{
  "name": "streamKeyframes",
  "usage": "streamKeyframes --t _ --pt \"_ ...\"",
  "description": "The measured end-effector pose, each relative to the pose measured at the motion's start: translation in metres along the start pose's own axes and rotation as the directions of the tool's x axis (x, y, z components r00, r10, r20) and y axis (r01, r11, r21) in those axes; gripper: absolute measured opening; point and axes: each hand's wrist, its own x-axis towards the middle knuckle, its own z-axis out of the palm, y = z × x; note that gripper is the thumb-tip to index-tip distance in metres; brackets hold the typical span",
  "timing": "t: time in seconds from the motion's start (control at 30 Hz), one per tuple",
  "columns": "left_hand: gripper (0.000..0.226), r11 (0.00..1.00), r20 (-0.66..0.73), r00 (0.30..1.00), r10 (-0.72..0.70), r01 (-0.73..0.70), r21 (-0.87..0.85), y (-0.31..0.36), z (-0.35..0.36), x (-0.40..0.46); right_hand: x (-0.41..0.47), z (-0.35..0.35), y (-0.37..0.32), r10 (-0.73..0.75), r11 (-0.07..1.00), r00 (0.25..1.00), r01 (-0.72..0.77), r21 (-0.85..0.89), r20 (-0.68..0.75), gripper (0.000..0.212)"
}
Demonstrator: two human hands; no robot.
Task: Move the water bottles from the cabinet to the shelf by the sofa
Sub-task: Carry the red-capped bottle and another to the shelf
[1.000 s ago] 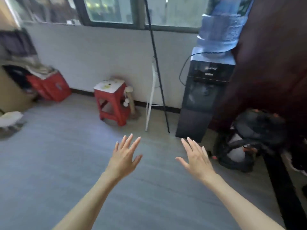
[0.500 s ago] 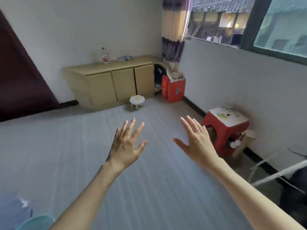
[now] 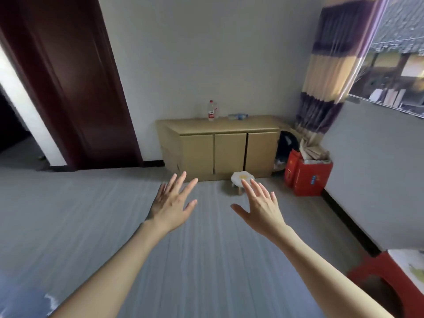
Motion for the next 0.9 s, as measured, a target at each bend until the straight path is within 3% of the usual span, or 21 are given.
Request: streamKeyframes --t 0.13,0.43,0.63,0.9 --pt "0.071 0.998 -0.079 0.996 0.03 -0.035 -0.054 -0.014 0.026 0.077 0.093 0.016 0.006 -0.065 0.998 0.997 0.065 0.005 -0.03 0.073" --pt "0.07 0.958 -0.2 0.977 -0.08 0.02 -0.285 -0.07 0.08 0.269 0.285 0.042 0.043 -0.077 0.997 0.991 0.079 0.014 -0.105 0.074" --pt "0.071 0.959 -0.132 0.989 -0.073 0.033 -0.282 -0.108 0.132 0.383 0.411 0.068 0.081 -0.017 0.999 0.997 0.02 0.029 -0.073 0.072" --pt "0.078 0.949 -0.006 0.985 -0.17 0.163 -0.272 -0.183 0.201 0.542 0.603 0.13 0.128 -0.026 0.999 1.0 0.026 0.043 0.0 0.074"
